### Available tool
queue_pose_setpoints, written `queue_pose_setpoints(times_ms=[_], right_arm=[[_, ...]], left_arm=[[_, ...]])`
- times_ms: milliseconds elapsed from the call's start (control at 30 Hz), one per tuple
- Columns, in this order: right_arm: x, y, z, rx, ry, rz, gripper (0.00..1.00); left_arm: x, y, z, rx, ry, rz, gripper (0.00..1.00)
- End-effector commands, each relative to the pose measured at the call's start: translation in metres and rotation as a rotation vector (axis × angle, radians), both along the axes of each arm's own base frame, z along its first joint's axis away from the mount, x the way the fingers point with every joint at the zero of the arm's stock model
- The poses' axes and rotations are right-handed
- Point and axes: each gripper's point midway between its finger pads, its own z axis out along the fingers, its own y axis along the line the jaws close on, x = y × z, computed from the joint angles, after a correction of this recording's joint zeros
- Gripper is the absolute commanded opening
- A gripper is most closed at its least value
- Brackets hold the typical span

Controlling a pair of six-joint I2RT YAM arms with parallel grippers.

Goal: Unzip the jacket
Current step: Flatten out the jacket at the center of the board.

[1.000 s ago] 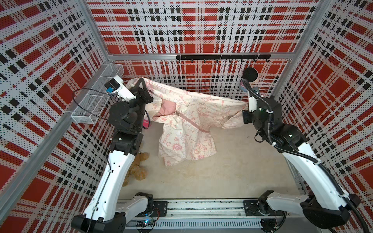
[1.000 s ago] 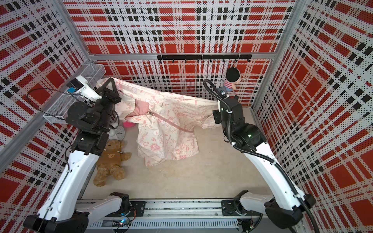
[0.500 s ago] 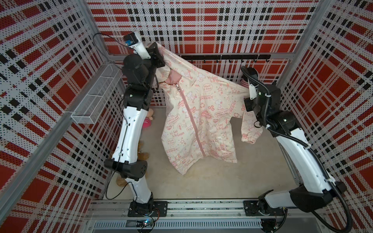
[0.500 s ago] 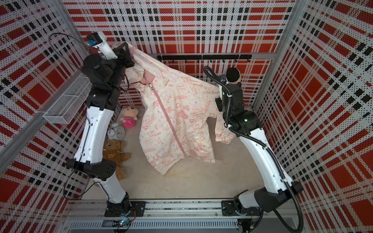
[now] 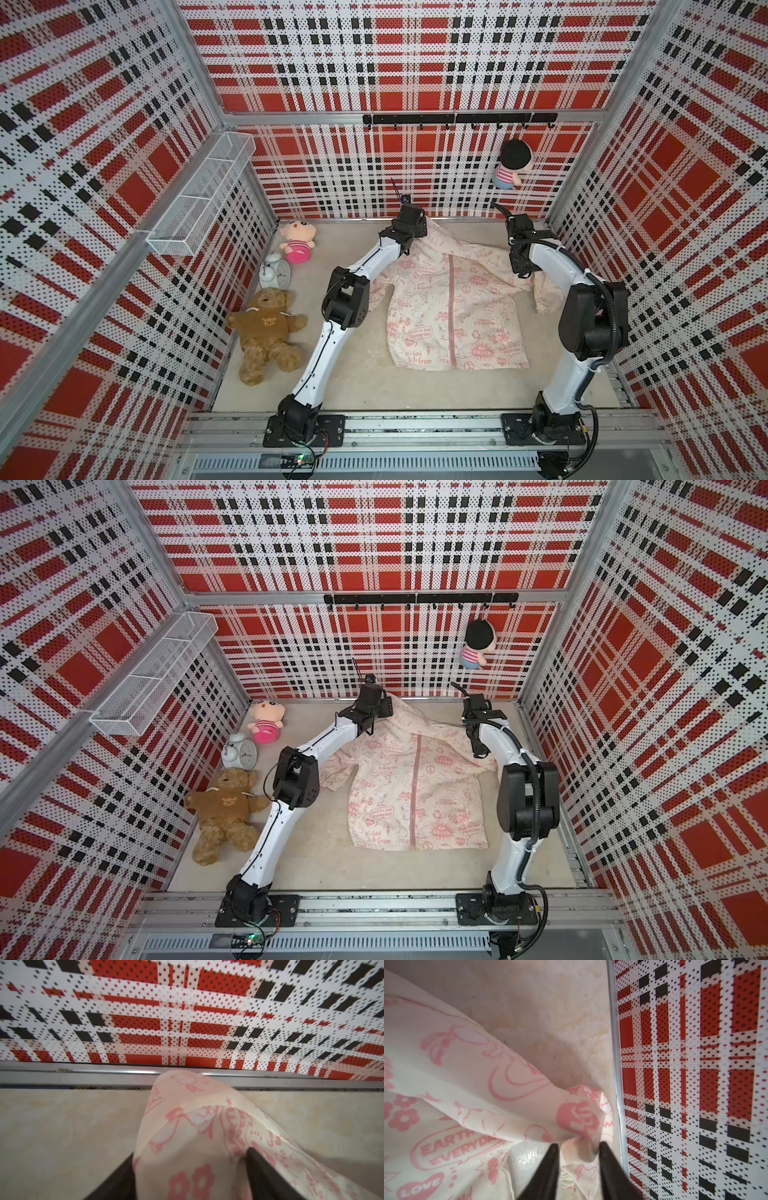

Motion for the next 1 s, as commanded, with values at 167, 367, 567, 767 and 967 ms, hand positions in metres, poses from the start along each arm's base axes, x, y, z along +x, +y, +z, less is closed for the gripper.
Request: queue_pose_setpoints(times_ms=[167, 367, 567, 767, 967], right_arm=[[-0.023, 0.002, 0.039, 0.099, -0.085, -0.049, 0.83], [-0.026, 0.050, 0.054, 0.338, -0.180, 0.089, 0.89], [-0.042, 0.121, 0.039, 0.474, -0.155, 0.221, 0.89], [-0.067, 0.195, 0.012, 0.546, -0.080, 0.355, 0.86], [-0.096, 0.272, -0.013, 0.598, -0.052, 0.483, 0.78]], left_arm=[[-0.053, 0.090, 0.170, 0.052, -0.289, 0.199, 0.98], [-0.115, 0.179, 0.143, -0.032, -0.175, 0.324, 0.98], [-0.177, 0.204, 0.042, -0.159, 0.038, 0.408, 0.98], [-0.219, 0.208, -0.030, -0.284, 0.172, 0.466, 0.97], [-0.241, 0.210, -0.065, -0.424, 0.239, 0.504, 0.96]])
